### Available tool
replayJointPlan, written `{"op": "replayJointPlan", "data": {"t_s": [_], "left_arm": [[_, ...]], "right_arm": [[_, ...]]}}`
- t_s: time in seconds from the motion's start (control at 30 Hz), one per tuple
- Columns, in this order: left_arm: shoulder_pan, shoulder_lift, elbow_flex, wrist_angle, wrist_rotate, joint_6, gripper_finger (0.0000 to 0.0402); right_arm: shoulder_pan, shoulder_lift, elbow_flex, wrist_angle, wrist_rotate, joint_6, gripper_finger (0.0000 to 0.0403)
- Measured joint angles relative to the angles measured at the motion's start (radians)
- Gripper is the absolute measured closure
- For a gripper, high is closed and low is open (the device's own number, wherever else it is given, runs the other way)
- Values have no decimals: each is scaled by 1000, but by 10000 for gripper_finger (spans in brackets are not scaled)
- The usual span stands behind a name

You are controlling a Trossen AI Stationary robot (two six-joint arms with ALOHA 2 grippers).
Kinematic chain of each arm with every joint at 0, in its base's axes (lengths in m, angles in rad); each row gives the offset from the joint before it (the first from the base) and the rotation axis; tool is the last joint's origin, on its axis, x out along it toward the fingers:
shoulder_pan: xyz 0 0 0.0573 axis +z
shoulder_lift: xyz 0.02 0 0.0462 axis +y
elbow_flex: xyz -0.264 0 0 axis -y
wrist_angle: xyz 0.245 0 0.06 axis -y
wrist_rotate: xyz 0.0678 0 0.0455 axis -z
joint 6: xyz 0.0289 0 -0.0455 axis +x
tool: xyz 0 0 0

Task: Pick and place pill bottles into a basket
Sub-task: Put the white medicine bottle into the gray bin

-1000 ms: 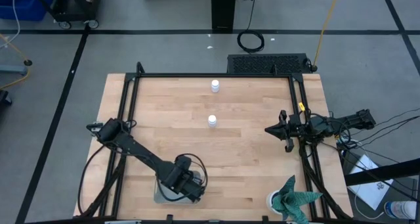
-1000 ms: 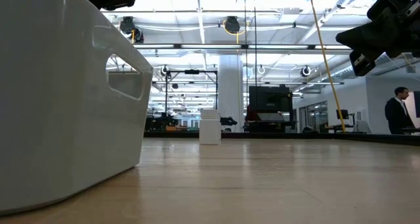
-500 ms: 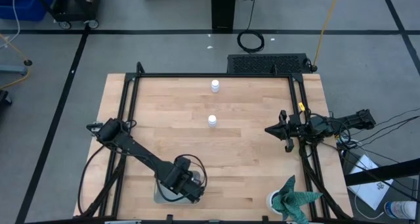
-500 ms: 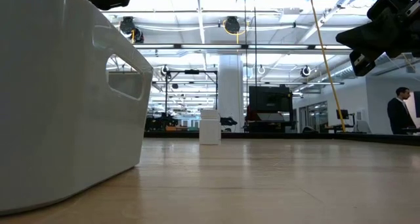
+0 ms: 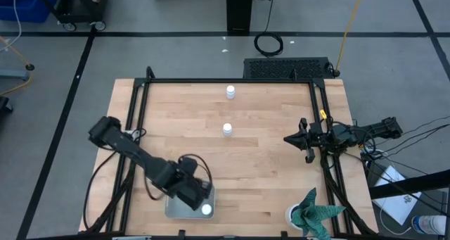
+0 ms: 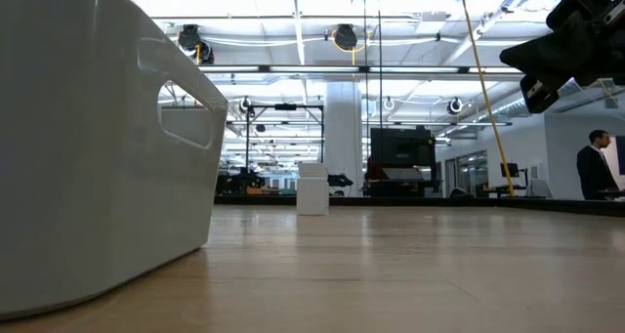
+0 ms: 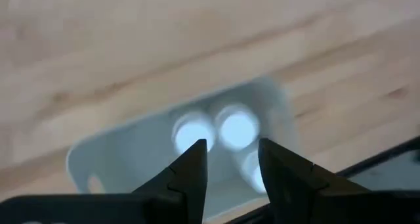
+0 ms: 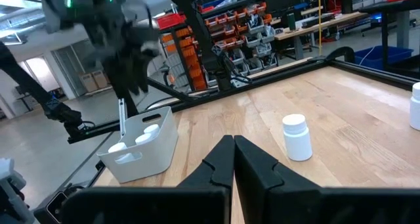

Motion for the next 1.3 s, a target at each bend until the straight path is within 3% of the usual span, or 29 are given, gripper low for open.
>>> {"op": "replayJointPlan", "data": {"t_s": [0.23,0.47,0.73,0.87,1.0,1.1,1.3], "left_arm": [[23,-131,1,11,-224,79,261],[97,-233,1,63,-379,293,261],[241,-319,1,131,-407,611,261],[357,-337,1,156,-344,753,261],[491,-337,1,231,-169,951,243],[573,-323,1,286,-50,1069,211],[710,-273,0,312,94,1200,126]], "right_arm": [[0,0,0,0,0,0,399],[0,0,0,0,0,0,399],[0,0,0,0,0,0,398],[0,0,0,0,0,0,399],[0,0,0,0,0,0,399],[0,0,0,0,0,0,398],[0,0,0,0,0,0,399]]}}
